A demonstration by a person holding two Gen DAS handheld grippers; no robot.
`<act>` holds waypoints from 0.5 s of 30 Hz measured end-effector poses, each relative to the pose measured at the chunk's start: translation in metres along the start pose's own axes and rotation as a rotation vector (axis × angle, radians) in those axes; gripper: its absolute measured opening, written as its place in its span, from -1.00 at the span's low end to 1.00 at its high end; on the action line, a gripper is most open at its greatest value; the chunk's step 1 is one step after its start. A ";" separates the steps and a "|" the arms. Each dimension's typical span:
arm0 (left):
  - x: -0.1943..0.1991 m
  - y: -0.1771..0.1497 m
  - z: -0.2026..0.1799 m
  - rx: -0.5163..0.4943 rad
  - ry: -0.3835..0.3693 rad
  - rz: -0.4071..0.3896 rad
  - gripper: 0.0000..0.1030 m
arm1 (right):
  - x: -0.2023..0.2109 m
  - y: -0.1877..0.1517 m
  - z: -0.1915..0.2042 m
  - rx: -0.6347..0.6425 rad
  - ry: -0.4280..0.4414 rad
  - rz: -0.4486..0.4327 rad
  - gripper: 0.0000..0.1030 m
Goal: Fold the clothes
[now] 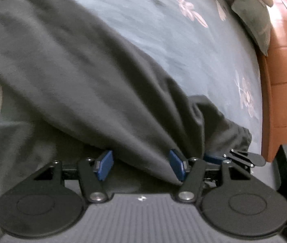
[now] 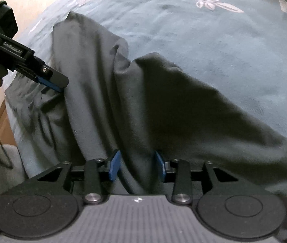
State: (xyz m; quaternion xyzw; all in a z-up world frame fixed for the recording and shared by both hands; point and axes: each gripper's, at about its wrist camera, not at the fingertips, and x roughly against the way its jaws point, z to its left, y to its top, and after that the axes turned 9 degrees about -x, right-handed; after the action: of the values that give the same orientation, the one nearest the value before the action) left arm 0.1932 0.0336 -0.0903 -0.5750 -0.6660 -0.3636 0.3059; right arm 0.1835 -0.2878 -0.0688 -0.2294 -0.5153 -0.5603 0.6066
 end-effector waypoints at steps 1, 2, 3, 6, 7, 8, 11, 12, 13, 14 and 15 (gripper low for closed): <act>-0.001 -0.001 0.006 0.012 -0.016 -0.004 0.18 | 0.000 0.001 0.002 0.001 -0.007 0.010 -0.05; 0.000 -0.002 0.012 0.021 -0.038 -0.008 0.18 | -0.001 0.002 0.005 0.010 -0.025 0.022 -0.04; 0.000 -0.002 0.018 0.026 -0.064 -0.010 0.19 | -0.002 0.004 0.009 0.020 -0.044 0.033 -0.04; -0.006 -0.001 0.034 0.047 -0.151 -0.010 0.21 | -0.006 0.008 0.020 0.029 -0.107 0.061 -0.03; -0.007 0.001 0.039 0.055 -0.181 -0.008 0.22 | -0.007 0.009 0.023 0.030 -0.128 0.069 0.00; -0.007 0.002 0.043 0.061 -0.207 -0.005 0.23 | -0.008 0.009 0.026 0.034 -0.147 0.076 0.04; -0.012 0.006 0.049 0.043 -0.269 0.004 0.27 | -0.011 0.008 0.037 0.055 -0.205 0.096 0.11; -0.013 0.006 0.051 0.037 -0.283 0.005 0.27 | -0.012 0.007 0.039 0.060 -0.215 0.100 0.13; -0.013 0.006 0.053 0.035 -0.296 0.003 0.27 | -0.013 0.007 0.041 0.065 -0.225 0.104 0.19; -0.013 0.006 0.055 0.033 -0.310 0.002 0.28 | -0.014 0.006 0.043 0.070 -0.234 0.107 0.23; -0.013 0.005 0.057 0.036 -0.321 -0.003 0.29 | -0.014 0.006 0.042 0.072 -0.232 0.108 0.24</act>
State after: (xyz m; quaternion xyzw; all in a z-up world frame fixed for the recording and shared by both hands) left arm 0.2007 0.0750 -0.1319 -0.6192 -0.7136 -0.2556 0.2052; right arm 0.1758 -0.2439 -0.0639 -0.2980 -0.5889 -0.4777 0.5799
